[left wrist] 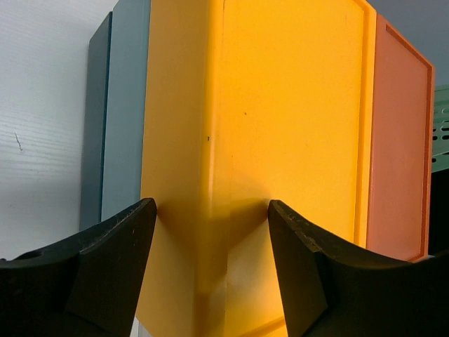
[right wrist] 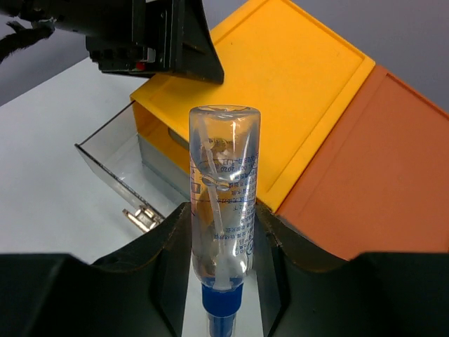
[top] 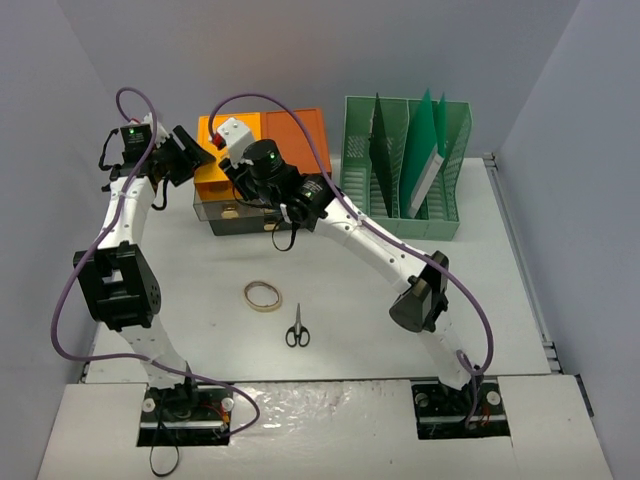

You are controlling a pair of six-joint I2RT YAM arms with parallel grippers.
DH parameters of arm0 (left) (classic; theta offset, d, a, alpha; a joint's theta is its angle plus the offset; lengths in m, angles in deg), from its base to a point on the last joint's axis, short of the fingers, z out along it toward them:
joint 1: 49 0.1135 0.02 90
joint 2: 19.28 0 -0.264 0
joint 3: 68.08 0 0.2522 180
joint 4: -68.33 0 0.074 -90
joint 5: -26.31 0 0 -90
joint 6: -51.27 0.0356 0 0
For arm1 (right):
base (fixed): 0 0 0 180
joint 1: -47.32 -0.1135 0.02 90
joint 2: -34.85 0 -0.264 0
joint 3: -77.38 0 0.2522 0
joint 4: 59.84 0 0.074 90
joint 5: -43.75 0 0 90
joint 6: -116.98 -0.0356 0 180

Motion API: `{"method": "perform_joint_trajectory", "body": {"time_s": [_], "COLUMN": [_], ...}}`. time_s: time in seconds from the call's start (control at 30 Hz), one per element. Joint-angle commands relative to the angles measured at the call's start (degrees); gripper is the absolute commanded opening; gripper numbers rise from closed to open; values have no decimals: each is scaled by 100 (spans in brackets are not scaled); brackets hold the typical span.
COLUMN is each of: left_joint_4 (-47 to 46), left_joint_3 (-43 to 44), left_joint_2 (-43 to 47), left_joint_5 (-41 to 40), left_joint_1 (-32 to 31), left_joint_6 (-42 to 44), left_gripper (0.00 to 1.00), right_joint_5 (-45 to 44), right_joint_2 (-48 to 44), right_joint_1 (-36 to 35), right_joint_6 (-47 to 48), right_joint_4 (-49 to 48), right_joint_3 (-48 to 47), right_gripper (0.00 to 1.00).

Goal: Organize the desk

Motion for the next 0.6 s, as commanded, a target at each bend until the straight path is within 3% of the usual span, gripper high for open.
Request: {"method": "perform_joint_trajectory", "body": {"time_s": [0.0,0.57], "left_joint_4": [649,801], "left_joint_3": [84,-20], "left_joint_2": [-36,67], "left_joint_5": [-182,-285], "left_joint_1": [-45,-40], "left_joint_6": [339,535], "left_gripper": [60,60], "right_joint_5": [438,1145], "right_joint_2": [155,418], "right_joint_1": [86,472], "right_joint_6": [429,471], "right_joint_4": [-1101,-2263], "right_joint_3": [-388,472], "right_gripper": [0,0]}}
